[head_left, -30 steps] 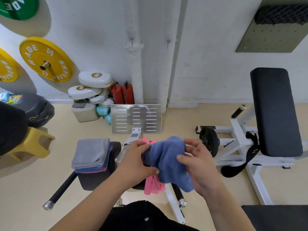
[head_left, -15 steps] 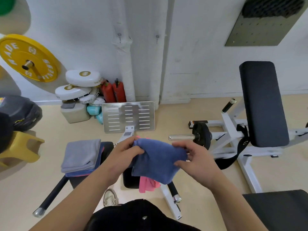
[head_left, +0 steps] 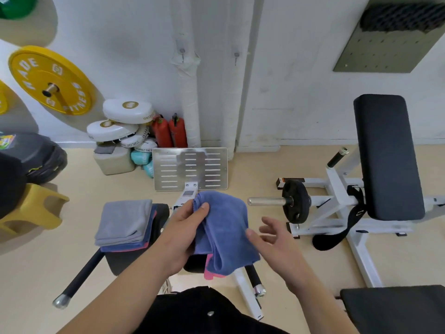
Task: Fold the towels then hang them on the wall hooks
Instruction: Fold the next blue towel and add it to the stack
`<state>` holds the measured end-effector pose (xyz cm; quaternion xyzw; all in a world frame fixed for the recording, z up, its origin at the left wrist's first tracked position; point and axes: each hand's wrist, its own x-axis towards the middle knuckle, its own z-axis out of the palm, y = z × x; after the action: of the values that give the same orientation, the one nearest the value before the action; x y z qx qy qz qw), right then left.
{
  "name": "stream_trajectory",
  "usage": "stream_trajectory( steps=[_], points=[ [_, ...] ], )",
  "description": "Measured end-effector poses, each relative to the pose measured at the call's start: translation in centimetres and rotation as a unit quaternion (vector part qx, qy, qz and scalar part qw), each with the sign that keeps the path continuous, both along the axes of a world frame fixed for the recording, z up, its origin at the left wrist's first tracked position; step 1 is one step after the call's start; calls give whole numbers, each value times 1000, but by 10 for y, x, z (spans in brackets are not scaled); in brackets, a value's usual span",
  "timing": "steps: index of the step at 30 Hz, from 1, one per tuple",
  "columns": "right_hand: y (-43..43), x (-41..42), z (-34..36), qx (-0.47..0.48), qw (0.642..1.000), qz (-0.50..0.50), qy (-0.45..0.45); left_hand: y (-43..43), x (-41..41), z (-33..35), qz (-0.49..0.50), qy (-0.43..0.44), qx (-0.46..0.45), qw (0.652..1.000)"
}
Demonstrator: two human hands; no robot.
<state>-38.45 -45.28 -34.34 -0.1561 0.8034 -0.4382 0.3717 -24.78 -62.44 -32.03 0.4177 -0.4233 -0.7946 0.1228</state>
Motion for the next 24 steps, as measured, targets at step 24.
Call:
stream_trajectory(
  steps=[24],
  points=[
    [-28, 62, 1, -108, 955, 218, 168, -4, 38, -23, 98, 29, 124, 987]
  ],
)
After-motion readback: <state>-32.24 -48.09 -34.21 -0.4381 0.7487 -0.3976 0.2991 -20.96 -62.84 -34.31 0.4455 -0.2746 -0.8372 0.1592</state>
